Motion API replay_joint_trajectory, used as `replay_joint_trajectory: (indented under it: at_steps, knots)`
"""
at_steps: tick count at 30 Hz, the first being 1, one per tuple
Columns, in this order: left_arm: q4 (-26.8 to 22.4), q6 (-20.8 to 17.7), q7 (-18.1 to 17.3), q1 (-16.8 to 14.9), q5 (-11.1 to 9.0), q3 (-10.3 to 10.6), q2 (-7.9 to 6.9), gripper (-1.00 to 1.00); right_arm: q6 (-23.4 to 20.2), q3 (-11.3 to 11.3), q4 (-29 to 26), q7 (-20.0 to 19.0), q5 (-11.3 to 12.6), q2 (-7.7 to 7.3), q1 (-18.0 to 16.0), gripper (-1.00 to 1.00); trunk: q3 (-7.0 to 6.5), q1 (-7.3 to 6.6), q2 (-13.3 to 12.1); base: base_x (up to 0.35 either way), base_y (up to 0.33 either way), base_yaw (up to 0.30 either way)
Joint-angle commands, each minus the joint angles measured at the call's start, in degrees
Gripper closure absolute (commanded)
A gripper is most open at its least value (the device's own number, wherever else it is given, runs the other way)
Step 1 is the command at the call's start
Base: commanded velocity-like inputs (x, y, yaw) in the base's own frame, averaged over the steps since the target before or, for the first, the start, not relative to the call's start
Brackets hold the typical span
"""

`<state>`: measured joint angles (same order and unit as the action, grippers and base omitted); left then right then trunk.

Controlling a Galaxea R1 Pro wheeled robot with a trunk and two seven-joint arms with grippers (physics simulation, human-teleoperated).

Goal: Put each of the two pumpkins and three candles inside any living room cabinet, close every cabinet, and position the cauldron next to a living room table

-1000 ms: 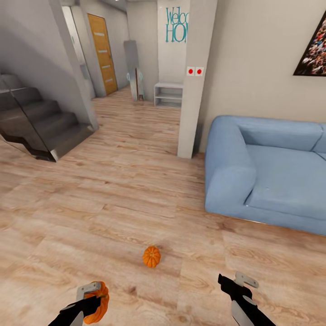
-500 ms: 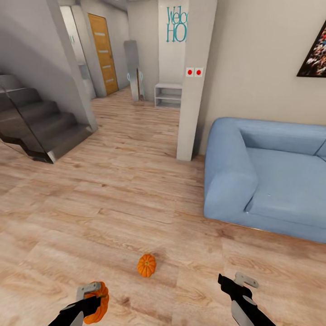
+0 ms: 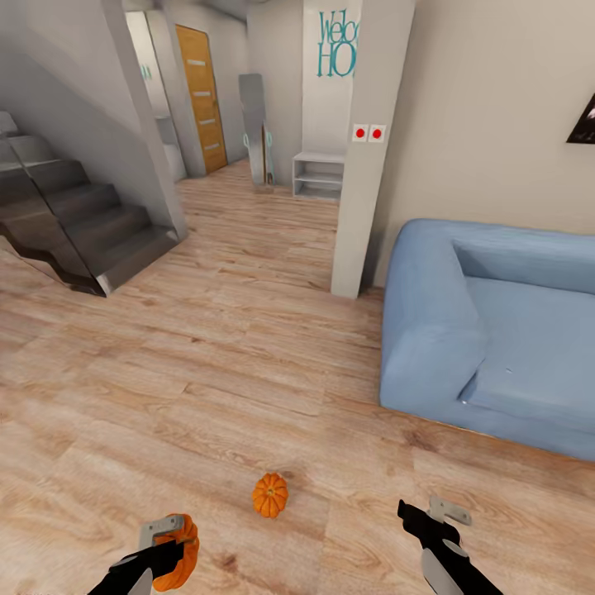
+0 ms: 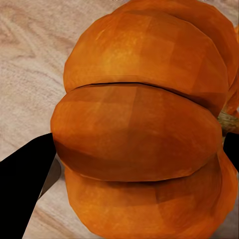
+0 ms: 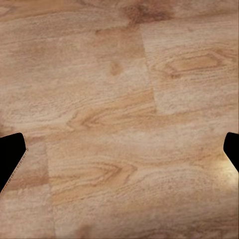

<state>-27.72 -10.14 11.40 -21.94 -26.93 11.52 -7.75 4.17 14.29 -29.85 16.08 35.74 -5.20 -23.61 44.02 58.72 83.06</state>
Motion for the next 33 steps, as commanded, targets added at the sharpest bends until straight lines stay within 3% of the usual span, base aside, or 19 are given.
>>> replay_joint_trajectory:
  at_steps: [1, 18, 26, 33]
  knots:
    - [-0.16, -0.23, 0.55, -0.02, -0.5, 0.5, -0.07, 1.0, 0.31, 0.48, -0.03, 0.36, 0.61, -0.08, -0.03, -1.0, 0.04, 0.01, 0.02, 0.139, -0.111, 0.108]
    - [-0.15, -0.23, 0.55, 0.01, -0.5, 0.5, -0.07, 1.0, 0.31, 0.55, -0.03, 0.36, 0.56, -0.08, -0.03, -1.0, 0.04, 0.01, 0.02, 0.071, -0.028, 0.043]
    - [-0.16, -0.23, 0.55, 0.03, -0.5, 0.52, -0.07, 1.0, 0.31, 0.52, -0.03, 0.36, 0.56, -0.08, -0.03, -1.0, 0.04, 0.01, 0.02, 0.07, 0.0, 0.213]
    - [-0.15, -0.23, 0.55, 0.04, -0.49, 0.51, -0.07, 1.0, 0.31, 0.49, -0.03, 0.36, 0.56, -0.08, -0.03, -1.0, 0.04, 0.01, 0.02, 0.096, 0.0, 0.033]
